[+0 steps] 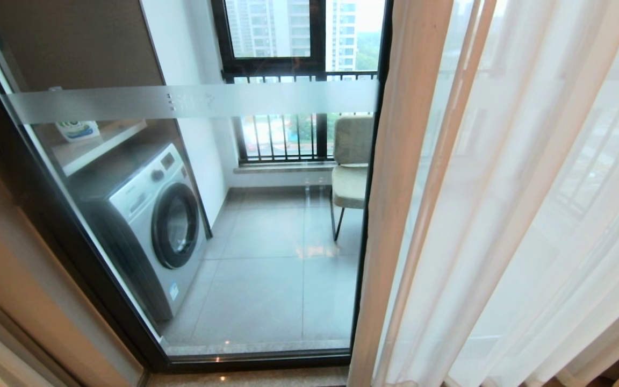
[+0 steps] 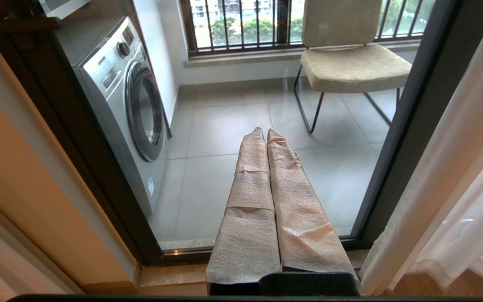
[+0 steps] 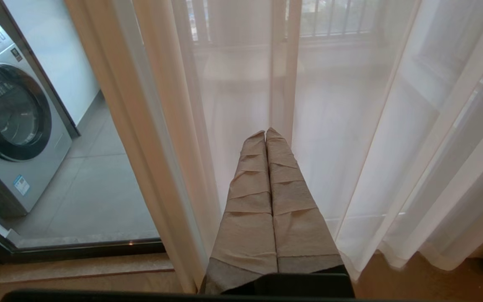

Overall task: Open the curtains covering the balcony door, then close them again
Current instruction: Pull the inner curtains open on both sides

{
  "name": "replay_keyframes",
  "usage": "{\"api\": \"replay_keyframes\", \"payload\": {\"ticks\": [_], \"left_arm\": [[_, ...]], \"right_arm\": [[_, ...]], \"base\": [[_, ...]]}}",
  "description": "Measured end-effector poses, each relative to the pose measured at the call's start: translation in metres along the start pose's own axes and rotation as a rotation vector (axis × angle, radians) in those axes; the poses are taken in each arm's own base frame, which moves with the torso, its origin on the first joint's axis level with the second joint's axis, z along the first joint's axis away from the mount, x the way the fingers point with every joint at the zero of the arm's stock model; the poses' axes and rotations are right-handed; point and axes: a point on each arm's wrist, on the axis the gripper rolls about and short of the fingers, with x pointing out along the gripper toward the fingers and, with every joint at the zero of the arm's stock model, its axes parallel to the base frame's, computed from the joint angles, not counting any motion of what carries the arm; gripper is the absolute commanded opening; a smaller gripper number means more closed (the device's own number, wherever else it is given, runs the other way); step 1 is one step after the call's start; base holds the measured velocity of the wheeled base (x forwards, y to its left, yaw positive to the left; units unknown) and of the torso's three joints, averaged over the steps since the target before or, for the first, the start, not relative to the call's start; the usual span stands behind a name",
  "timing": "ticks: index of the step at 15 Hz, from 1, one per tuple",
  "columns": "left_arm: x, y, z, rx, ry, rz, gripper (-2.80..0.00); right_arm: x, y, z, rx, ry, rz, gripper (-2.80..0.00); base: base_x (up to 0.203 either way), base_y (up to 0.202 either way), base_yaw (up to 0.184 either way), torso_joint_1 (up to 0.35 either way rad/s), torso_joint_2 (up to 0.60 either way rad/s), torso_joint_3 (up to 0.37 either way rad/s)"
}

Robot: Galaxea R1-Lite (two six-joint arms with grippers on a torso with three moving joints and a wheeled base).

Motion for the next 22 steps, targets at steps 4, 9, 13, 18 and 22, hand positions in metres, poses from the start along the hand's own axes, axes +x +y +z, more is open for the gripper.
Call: {"api": "replay_keyframes", "payload": {"ticks": [4,9,13,18,22], "left_arm": [[0.0,0.0,0.0,0.0,0.0,0.0,-2.8],[0.0,0.0,0.0,0.0,0.0,0.0,-2.8],[0.0,0.0,0.0,0.0,0.0,0.0,-2.8],[0.0,0.0,0.0,-0.001,0.0,0.0,-2.8],[0.0,0.0,0.0,0.0,0.0,0.0,-2.8]], "right_arm": [[0.0,0.0,0.0,-0.001,0.0,-0.001,-2.8],[0.0,0.0,0.0,-0.004,0.0,0.0,-2.8],[0.0,0.0,0.0,-0.007,0.0,0.0,-2.8],[0.0,0.001,0.002,-0.127,-0.017,0.031,-2.8],[-0.006,0.004,0.029,-0.175,-0.066,0.117,-2.8]], "base": [[0.0,0.0,0.0,0.0,0.0,0.0],[0.0,0.0,0.0,0.0,0.0,0.0],[0.0,0.0,0.0,0.0,0.0,0.0],[0.0,0.0,0.0,0.0,0.0,0.0],[0.0,0.0,0.0,0.0,0.0,0.0]]}}
